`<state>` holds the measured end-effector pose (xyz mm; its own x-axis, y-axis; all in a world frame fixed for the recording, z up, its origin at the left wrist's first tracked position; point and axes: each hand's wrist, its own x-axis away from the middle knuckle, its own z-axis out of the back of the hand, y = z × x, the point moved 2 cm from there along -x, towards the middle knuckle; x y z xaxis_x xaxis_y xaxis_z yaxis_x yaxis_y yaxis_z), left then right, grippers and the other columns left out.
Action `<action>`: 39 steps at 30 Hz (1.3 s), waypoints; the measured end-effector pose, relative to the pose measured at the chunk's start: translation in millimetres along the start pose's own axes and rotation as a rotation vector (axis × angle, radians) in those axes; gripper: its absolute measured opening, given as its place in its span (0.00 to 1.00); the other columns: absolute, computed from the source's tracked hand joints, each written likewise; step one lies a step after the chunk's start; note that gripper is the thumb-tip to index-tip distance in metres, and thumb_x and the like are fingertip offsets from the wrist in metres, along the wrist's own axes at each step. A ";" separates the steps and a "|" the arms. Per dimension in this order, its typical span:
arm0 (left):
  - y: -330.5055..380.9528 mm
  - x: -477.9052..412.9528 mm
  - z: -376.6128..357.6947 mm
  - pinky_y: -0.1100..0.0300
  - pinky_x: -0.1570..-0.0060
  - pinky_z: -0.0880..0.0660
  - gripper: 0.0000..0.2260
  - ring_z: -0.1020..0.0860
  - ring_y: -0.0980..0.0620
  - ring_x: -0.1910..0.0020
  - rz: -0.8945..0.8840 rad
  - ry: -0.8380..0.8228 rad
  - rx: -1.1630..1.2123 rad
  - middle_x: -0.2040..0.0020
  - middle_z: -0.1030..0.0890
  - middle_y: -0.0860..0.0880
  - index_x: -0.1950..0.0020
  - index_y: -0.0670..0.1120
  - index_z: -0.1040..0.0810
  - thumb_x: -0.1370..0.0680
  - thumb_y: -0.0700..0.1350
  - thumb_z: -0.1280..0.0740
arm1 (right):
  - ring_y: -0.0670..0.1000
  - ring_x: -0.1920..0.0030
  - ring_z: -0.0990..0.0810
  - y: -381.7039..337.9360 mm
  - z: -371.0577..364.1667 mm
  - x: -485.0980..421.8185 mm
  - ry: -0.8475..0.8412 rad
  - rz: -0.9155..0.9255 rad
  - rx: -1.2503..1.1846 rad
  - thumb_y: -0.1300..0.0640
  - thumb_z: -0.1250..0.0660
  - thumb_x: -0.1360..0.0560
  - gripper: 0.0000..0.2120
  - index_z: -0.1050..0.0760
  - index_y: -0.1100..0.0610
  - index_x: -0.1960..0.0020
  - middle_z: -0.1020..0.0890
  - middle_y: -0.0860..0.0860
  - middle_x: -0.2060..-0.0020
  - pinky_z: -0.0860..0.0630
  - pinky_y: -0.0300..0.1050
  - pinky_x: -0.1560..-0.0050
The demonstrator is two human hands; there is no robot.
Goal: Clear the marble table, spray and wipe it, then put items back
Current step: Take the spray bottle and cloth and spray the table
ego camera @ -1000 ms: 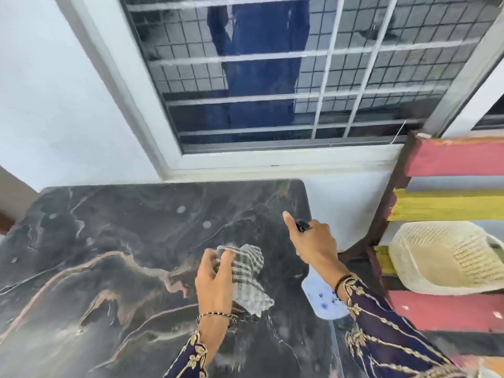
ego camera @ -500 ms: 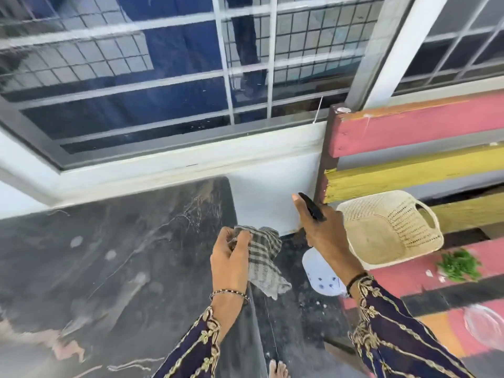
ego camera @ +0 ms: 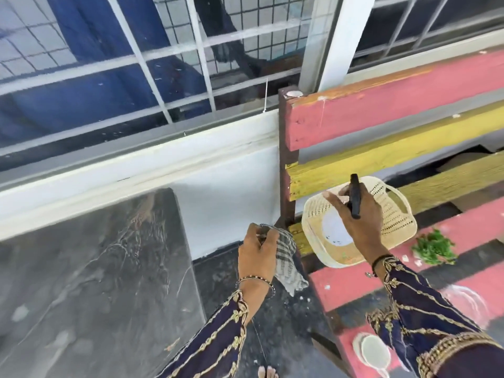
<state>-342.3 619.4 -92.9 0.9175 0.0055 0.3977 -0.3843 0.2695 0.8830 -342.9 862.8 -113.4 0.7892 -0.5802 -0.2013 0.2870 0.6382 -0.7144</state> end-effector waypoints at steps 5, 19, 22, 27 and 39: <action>-16.5 -14.4 -6.2 0.58 0.72 0.37 0.07 0.34 0.53 0.77 0.023 -0.029 -0.048 0.75 0.28 0.54 0.58 0.46 0.25 0.25 0.48 0.33 | 0.62 0.59 0.16 46.3 -22.4 -2.9 -0.074 -0.059 0.155 0.43 0.19 0.34 0.30 0.26 0.64 0.48 0.17 0.60 0.61 0.22 0.54 0.59; -31.1 -13.0 -5.4 0.58 0.71 0.37 0.08 0.35 0.53 0.75 0.044 -0.021 -0.105 0.74 0.31 0.53 0.60 0.46 0.28 0.24 0.49 0.34 | 0.64 0.57 0.17 78.3 -46.2 32.6 -0.151 -0.142 0.126 0.52 0.14 0.42 0.39 0.33 0.69 0.46 0.18 0.64 0.58 0.21 0.57 0.59; -29.1 -8.3 -7.2 0.58 0.71 0.36 0.08 0.33 0.52 0.74 0.051 -0.024 -0.094 0.73 0.29 0.53 0.60 0.47 0.27 0.25 0.49 0.34 | 0.65 0.55 0.16 79.2 -42.0 37.7 -0.161 -0.168 0.105 0.57 0.14 0.40 0.36 0.34 0.68 0.45 0.17 0.65 0.55 0.21 0.57 0.57; -18.3 5.2 -5.0 0.57 0.69 0.35 0.08 0.31 0.51 0.72 0.058 -0.023 -0.074 0.71 0.27 0.52 0.58 0.46 0.24 0.26 0.50 0.34 | 0.61 0.47 0.14 71.4 -28.5 42.3 -0.179 -0.209 0.066 0.62 0.15 0.38 0.37 0.33 0.67 0.38 0.16 0.62 0.44 0.26 0.47 0.46; 1.5 70.0 44.4 0.57 0.64 0.30 0.09 0.24 0.48 0.65 0.077 -0.014 0.073 0.64 0.20 0.47 0.54 0.44 0.23 0.25 0.50 0.32 | 0.56 0.48 0.16 -23.9 22.1 107.2 -0.215 -0.131 0.028 0.60 0.19 0.31 0.26 0.27 0.64 0.39 0.17 0.59 0.42 0.19 0.51 0.48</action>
<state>-283.2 577.4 -52.6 0.8835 0.0103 0.4682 -0.4608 0.1983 0.8651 -253.1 796.5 -103.1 0.8406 -0.5401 0.0407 0.4068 0.5799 -0.7058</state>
